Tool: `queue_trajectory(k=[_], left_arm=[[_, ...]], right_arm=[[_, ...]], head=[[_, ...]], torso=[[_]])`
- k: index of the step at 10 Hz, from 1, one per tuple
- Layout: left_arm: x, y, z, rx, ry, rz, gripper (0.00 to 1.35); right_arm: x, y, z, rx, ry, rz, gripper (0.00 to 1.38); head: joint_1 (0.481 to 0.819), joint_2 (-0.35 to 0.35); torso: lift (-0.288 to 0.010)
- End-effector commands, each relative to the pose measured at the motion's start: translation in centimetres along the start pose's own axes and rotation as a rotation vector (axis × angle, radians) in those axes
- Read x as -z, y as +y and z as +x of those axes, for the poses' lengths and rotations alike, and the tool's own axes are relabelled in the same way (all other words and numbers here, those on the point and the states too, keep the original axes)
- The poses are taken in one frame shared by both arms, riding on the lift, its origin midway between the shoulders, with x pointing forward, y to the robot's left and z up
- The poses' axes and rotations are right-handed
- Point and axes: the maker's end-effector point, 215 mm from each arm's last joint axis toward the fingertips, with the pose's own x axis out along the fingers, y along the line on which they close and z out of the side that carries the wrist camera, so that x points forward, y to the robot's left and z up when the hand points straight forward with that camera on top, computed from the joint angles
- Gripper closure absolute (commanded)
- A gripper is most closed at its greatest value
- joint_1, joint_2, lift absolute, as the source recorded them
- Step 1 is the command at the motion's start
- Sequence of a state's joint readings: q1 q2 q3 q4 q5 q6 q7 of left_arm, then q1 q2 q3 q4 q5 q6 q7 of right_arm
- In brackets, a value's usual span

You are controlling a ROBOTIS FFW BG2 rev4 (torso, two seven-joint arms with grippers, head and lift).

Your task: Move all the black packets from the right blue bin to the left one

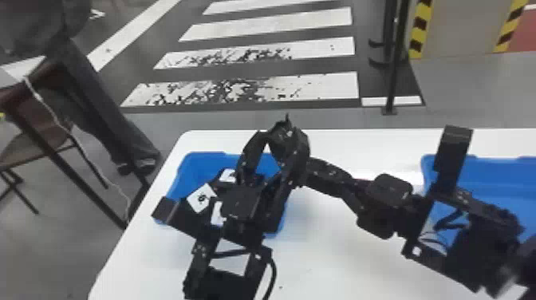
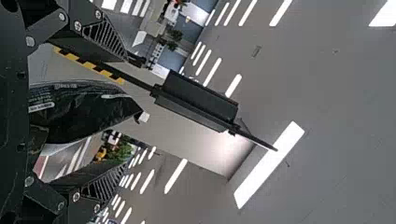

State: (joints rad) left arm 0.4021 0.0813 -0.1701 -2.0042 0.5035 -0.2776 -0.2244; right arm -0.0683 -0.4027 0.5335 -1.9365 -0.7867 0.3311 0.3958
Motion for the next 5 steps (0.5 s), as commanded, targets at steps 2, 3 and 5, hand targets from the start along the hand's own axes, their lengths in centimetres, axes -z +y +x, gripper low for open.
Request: queue_trajectory(k=[2,3,5], left_arm=[[-0.2,0.0,0.0,0.0,0.026,0.033,1.11],[-2.2,-0.1,-0.1,-0.015,-0.004,0.131,1.21],[-1.3,-0.4,-0.1,-0.011,0.039,0.15,1.21]], right_arm=[[0.4,0.3,0.2,-0.008,0.005,0.009,1.16],[0.5,0.2,0.1,-0.005,0.007,0.013,1.16],[0.3,-0.2,0.2,-0.002,-0.001,0.014,1.16]], head=[[0.695,0.263],[0.695,0.265],[0.695,0.276]], torso=[[-0.14],[-0.14],[-0.14]])
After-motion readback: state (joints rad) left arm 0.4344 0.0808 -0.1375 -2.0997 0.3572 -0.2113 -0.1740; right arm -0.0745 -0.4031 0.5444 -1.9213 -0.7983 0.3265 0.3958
